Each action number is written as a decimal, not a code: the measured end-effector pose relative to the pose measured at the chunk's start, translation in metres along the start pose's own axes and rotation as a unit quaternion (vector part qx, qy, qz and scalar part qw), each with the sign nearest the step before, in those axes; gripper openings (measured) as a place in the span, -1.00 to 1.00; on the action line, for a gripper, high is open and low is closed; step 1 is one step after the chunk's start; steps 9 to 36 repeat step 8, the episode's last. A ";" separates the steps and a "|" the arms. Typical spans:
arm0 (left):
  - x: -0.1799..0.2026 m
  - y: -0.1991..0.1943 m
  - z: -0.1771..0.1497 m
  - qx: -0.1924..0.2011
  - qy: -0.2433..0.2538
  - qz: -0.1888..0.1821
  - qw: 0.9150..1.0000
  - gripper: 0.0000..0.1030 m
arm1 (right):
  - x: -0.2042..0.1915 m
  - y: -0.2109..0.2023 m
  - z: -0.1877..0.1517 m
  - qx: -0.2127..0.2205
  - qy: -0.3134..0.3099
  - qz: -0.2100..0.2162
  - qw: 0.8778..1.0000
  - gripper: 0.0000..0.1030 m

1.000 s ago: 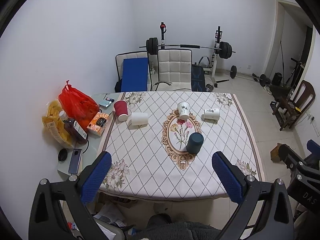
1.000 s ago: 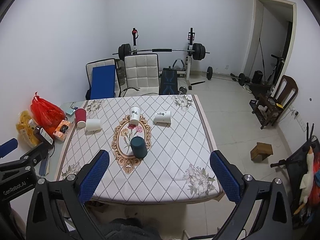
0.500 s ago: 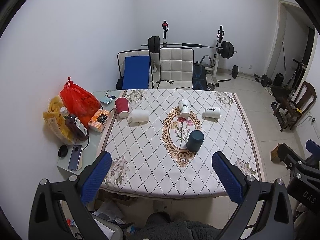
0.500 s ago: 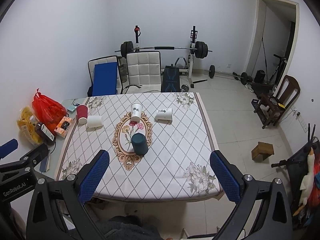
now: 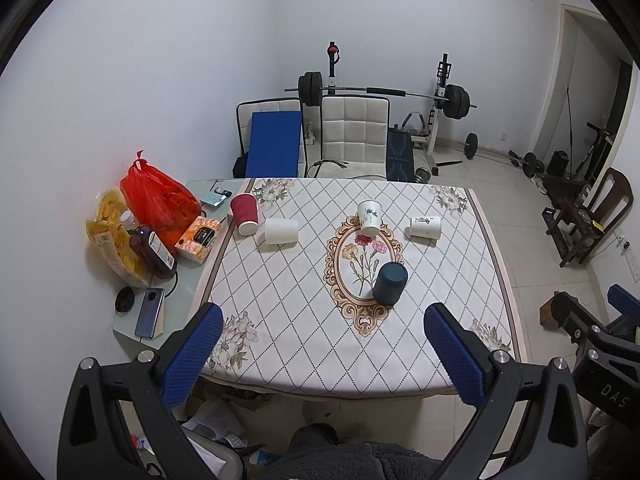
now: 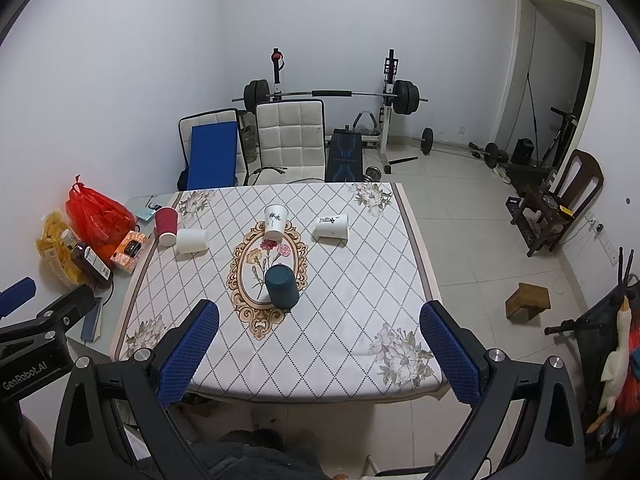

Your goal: Flip cup upside down

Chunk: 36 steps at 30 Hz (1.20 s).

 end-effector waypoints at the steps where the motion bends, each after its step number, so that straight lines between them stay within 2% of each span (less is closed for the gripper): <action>1: 0.000 0.000 0.000 0.000 0.000 0.000 1.000 1.00 | 0.000 0.000 0.000 -0.001 0.001 0.000 1.000 0.99; 36: 0.009 0.002 -0.001 -0.003 -0.004 -0.001 1.000 1.00 | -0.001 0.007 0.000 -0.007 0.004 0.004 1.000 0.99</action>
Point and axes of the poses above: each gripper's, at about its wrist camera, not at the fingertips, and y roughly the way its jaws point, x to its right, z to its top, the point moved 3 cm from there along y, roughly the way its jaws point, and after that the axes turned 1 degree about y, right-handed, at the moved point
